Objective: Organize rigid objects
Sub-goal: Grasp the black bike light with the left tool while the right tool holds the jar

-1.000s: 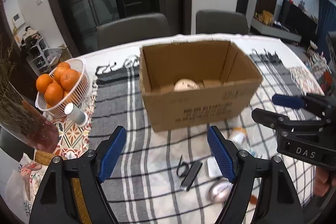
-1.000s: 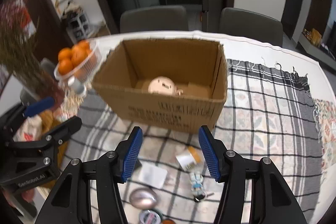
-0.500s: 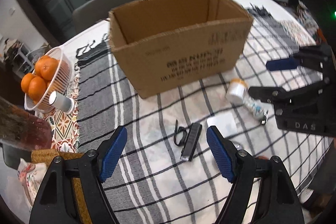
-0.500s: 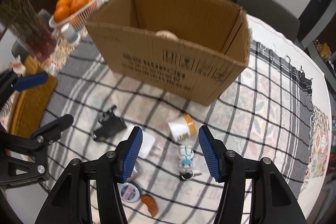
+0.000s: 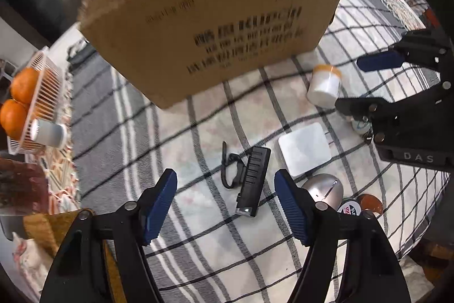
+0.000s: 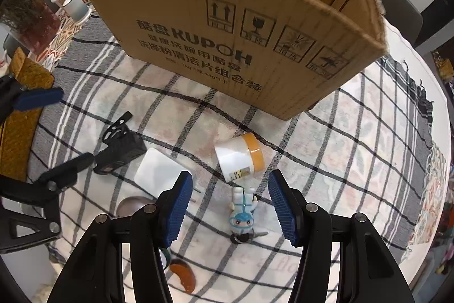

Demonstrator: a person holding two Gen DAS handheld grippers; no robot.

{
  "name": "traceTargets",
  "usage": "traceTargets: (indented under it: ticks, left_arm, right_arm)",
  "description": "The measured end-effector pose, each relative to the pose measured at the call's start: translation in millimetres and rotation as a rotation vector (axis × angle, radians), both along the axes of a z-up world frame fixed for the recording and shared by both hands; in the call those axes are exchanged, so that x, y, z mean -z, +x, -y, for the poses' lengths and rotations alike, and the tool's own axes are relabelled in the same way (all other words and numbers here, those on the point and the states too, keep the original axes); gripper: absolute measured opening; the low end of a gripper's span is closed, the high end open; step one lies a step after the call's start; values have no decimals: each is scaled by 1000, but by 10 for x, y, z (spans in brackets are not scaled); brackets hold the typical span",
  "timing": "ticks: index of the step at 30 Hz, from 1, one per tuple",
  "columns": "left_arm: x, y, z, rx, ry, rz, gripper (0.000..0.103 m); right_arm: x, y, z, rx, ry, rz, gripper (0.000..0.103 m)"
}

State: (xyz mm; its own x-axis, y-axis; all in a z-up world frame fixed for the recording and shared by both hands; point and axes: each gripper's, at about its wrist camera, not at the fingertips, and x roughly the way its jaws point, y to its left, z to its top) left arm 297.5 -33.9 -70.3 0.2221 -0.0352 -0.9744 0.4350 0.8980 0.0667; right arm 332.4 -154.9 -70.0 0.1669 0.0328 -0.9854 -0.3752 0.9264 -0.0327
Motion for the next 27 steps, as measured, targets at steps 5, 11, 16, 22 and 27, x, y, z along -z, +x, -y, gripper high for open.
traceTargets:
  ticks: [5,11,16,22,27]
  left_arm:
    - [195,50,2,7,-2,-58,65]
    - [327,92,7,19,-19,-113,65]
    - [426,108,3,10,-51,-149,63]
    - [525,114,60,5,-68,-177,54]
    - [449,23,36,-19,-42,-150,55]
  right_arm:
    - [144,66,-1,3,-6,-20,57]
    - [271,107,-32,-7,-6,-43,57]
    - [352,164,-20,0,5,-55,57]
    - [392,208,22,6,3,-43,57]
    - [417,228,134,17,7,-44,57]
